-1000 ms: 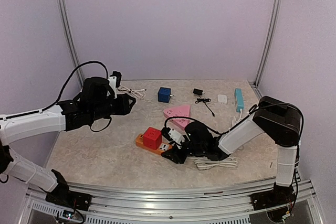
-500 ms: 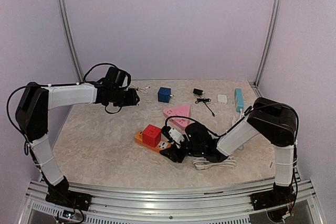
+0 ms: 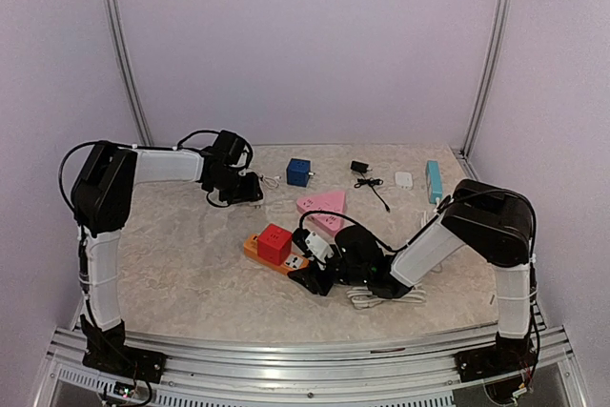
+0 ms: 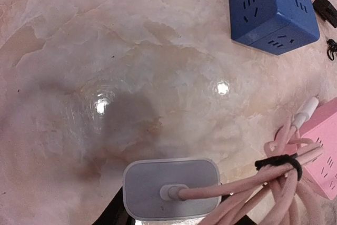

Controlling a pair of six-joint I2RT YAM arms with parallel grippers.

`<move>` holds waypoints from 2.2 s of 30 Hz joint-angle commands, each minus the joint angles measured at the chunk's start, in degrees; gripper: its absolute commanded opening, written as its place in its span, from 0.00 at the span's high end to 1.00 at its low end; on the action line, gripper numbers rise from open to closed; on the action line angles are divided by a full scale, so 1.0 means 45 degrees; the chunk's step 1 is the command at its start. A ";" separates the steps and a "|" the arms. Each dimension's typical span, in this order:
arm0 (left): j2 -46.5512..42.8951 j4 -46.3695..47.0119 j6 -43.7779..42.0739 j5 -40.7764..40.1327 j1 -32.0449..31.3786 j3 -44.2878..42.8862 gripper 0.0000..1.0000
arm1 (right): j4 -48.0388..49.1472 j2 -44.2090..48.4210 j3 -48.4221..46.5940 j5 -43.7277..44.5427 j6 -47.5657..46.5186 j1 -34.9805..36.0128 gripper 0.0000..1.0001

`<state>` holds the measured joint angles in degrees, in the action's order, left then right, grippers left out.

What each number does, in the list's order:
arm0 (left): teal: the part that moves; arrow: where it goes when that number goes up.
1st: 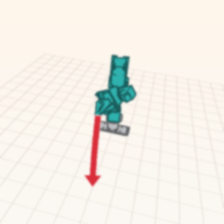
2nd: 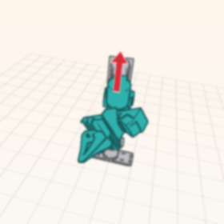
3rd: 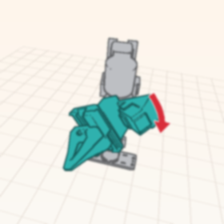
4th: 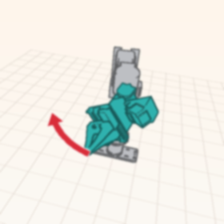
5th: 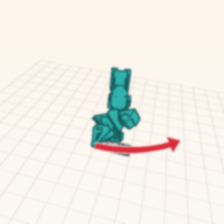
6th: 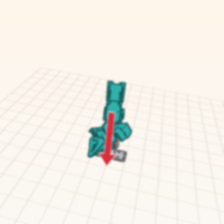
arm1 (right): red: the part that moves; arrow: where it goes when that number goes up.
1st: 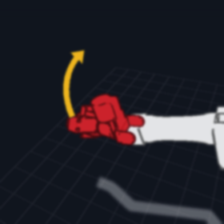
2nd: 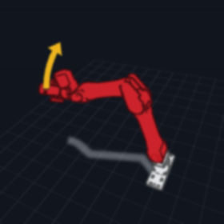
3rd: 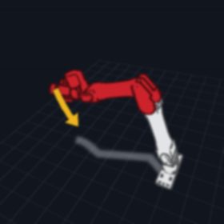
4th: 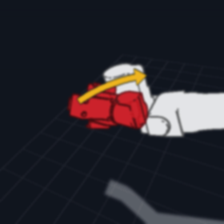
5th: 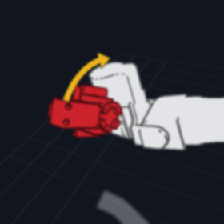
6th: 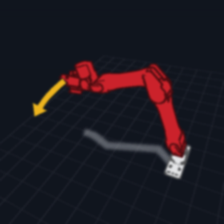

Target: Pull the plug off the socket

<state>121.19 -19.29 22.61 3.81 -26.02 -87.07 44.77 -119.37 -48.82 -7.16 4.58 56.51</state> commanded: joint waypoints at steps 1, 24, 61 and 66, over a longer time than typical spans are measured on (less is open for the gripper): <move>0.0524 -0.0648 -0.0121 0.0583 0.0307 -0.0736 0.84 | -0.1706 -0.0799 0.0514 0.0319 0.0350 0.0148 1.00; -0.5065 0.0821 -0.0795 0.0698 -0.0708 0.3383 0.19 | -0.1296 -0.0656 0.0829 0.0471 0.0467 0.0215 1.00; -0.5840 0.0940 -0.0191 -0.4147 -0.6173 0.6226 0.11 | -0.1725 -0.0773 0.0515 0.1072 0.0390 0.0573 1.00; -0.5583 0.1165 -0.0142 -0.3731 -0.6026 0.6240 0.21 | -0.1709 -0.0740 0.0574 0.1118 0.0368 0.0583 1.00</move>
<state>95.13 -14.46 21.41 -14.20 -53.93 -57.89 46.46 -119.44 -47.88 -2.31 5.58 58.15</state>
